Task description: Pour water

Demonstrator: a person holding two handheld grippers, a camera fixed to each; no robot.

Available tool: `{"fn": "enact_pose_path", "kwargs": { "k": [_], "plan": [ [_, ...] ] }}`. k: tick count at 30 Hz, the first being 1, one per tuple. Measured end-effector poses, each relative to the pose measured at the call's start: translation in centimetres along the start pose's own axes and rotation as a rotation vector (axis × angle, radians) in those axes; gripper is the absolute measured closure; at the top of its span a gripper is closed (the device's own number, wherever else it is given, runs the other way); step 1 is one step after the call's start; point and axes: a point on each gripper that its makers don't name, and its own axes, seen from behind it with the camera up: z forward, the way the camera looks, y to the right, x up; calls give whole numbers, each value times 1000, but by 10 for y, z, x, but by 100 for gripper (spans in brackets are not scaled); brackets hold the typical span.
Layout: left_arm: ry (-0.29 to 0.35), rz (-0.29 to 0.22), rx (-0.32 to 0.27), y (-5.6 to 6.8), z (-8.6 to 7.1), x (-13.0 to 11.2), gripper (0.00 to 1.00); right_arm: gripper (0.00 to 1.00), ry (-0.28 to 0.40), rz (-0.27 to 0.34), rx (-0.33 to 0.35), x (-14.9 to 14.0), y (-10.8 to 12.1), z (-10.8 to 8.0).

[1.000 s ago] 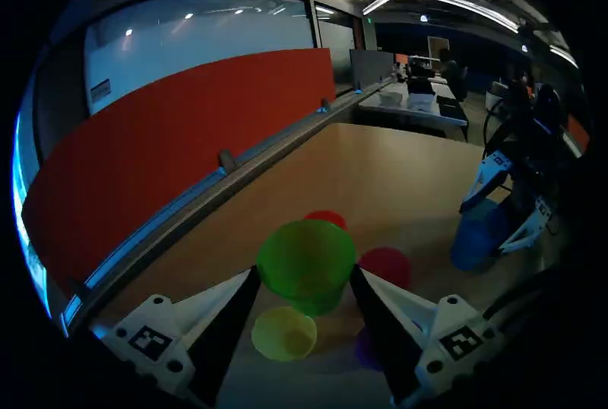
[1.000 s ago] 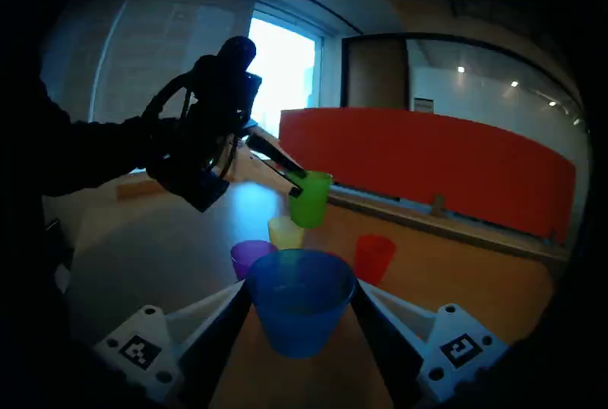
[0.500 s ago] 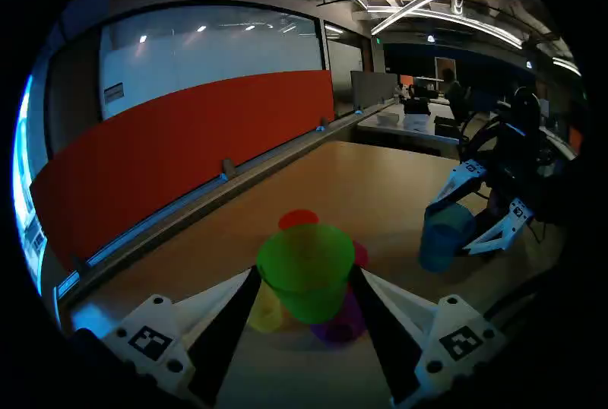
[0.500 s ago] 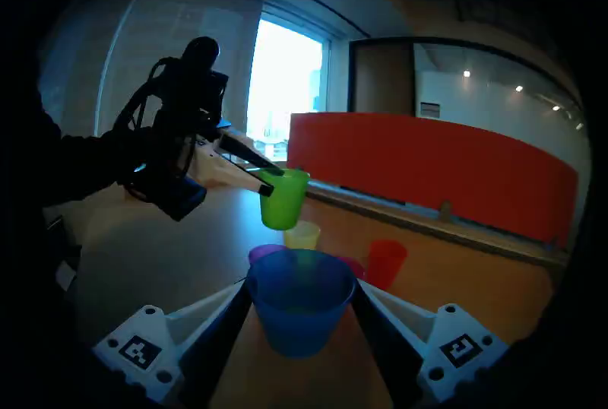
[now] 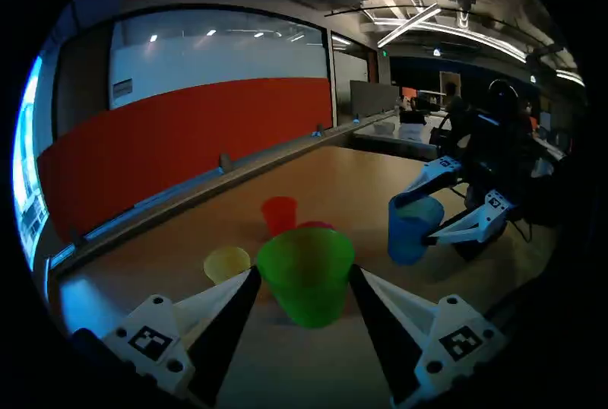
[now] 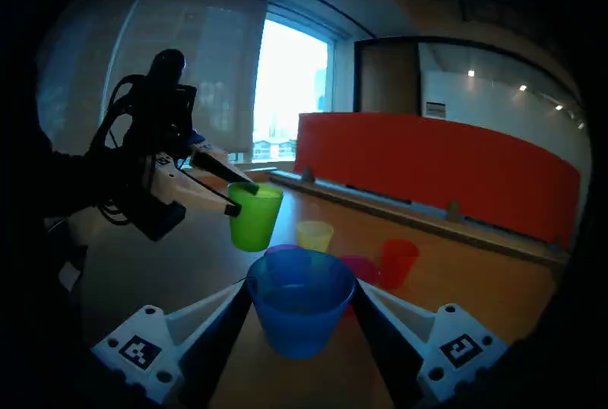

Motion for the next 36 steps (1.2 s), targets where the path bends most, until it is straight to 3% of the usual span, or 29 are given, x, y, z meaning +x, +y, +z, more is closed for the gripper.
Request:
{"fn": "enact_pose_path", "kwargs": {
  "k": [5,11,23,36],
  "plan": [
    [69,-45,2,9,-12,4,14,8,2,1,6,0,-4,1],
    [98,-66,4,20,-20,-7,14,8,-1,5,11,-1,-8,1],
    [140,4,-25,55,-30,-5,14,8,6,14,16,-2,-13,2],
    [159,4,-89,82,-33,-9,14,8,25,6,42,8,-25,3]
  ]
}}
